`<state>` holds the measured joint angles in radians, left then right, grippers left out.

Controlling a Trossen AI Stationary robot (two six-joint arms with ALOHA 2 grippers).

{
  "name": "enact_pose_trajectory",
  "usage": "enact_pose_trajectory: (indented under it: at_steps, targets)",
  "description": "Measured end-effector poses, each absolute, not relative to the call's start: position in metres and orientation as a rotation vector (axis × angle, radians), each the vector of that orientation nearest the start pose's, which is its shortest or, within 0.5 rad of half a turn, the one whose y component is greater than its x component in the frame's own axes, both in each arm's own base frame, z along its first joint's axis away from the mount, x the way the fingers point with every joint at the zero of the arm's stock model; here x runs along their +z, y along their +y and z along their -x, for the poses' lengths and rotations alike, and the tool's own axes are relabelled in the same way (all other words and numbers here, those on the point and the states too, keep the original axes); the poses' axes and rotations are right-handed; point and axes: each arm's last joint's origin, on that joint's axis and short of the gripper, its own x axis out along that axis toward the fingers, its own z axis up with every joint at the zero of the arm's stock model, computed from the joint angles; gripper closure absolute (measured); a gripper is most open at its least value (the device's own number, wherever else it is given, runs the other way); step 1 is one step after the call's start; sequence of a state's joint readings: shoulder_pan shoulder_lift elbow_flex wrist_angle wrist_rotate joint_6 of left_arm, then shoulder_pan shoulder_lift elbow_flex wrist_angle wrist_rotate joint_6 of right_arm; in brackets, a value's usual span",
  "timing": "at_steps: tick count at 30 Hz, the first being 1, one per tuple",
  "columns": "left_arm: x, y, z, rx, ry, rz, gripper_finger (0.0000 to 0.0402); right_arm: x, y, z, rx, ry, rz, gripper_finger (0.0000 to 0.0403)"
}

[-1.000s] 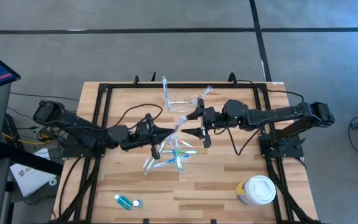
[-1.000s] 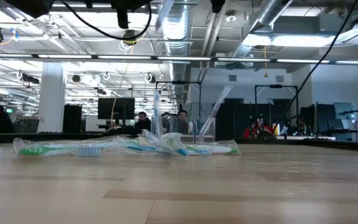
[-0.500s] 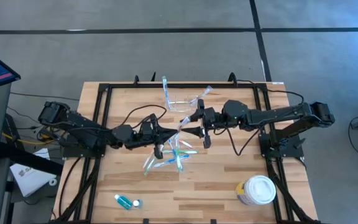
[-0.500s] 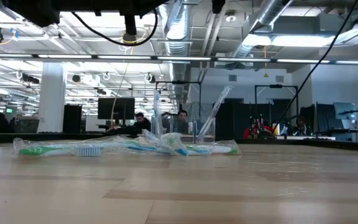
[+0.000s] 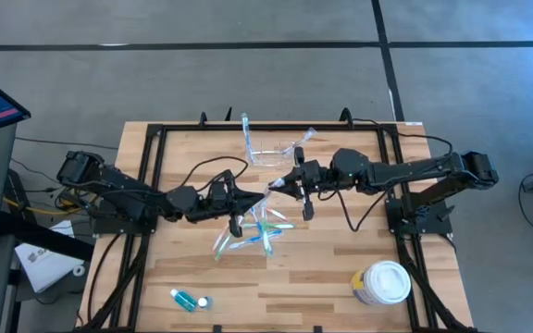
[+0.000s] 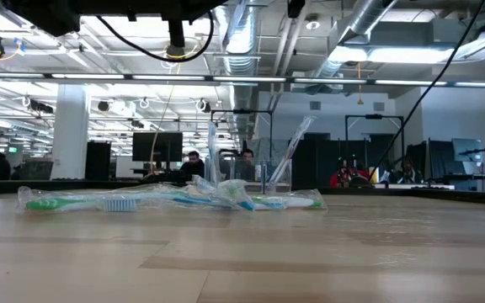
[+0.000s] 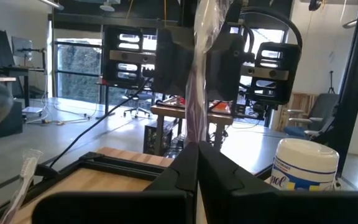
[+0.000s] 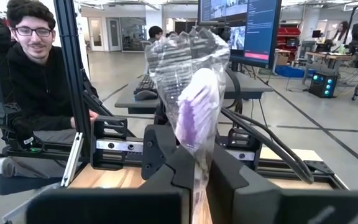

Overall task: Pick & Place toothbrushing station
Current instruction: Put the violet toothbrush into the transparent organizer

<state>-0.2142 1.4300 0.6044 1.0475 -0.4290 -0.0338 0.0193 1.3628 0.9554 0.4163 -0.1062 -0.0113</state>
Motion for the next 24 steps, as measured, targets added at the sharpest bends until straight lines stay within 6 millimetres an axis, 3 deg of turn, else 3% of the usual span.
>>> enact_pose_trajectory:
  at_steps: [6, 17, 24]
  targets:
    - [0.246, -0.047, -0.281, 0.280, -0.208, 0.077, 0.0388, 0.318, 0.009, -0.311, 0.122, 0.014, 0.018, 0.0398]
    - [0.245, -0.044, -0.275, 0.370, -0.105, 0.044, 0.0325, 0.314, -0.002, -0.311, 0.084, 0.055, 0.006, 0.0401]
    - [0.247, -0.043, -0.269, 0.368, -0.055, 0.040, 0.0321, 0.310, -0.015, -0.310, 0.038, 0.097, -0.008, 0.0402]
